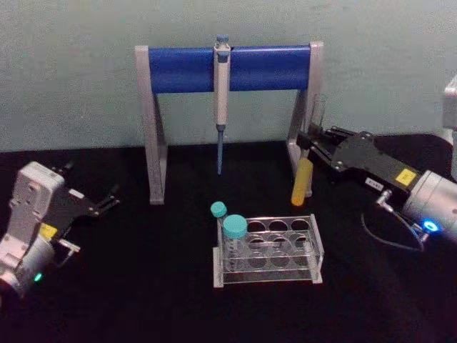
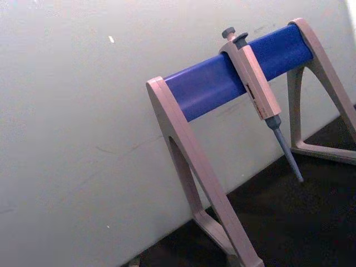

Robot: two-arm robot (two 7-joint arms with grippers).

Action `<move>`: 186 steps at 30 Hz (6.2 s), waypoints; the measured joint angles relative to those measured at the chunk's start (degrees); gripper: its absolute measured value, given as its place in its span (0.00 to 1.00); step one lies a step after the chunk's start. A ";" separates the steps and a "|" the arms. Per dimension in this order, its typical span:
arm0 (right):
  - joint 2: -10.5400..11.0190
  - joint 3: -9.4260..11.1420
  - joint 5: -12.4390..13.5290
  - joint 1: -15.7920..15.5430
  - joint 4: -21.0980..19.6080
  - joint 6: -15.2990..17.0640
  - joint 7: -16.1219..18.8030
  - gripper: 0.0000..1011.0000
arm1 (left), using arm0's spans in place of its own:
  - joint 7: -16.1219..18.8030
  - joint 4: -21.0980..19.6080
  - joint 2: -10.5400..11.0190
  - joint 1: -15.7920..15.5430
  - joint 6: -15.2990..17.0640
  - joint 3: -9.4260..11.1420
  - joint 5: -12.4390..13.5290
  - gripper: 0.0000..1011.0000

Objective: Pick up the test tube from the test tube rack, shake it, then place it back into the test tube rack.

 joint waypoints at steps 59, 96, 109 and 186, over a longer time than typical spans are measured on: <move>1.52 -4.69 0.71 3.04 2.67 1.15 1.55 0.23 | 0.00 0.00 0.00 0.00 0.00 0.00 0.00 0.99; -1.20 -9.18 -1.47 6.73 11.21 -0.74 3.56 0.23 | 0.00 0.00 0.00 0.00 0.00 0.00 0.00 0.99; -1.98 -10.43 -3.06 7.55 13.62 -0.15 3.87 0.23 | 0.00 0.00 0.00 0.00 0.00 0.00 0.00 0.99; -2.54 -10.95 -4.54 7.83 15.20 1.43 3.53 0.95 | 0.00 0.00 0.00 0.00 0.00 0.00 0.00 0.99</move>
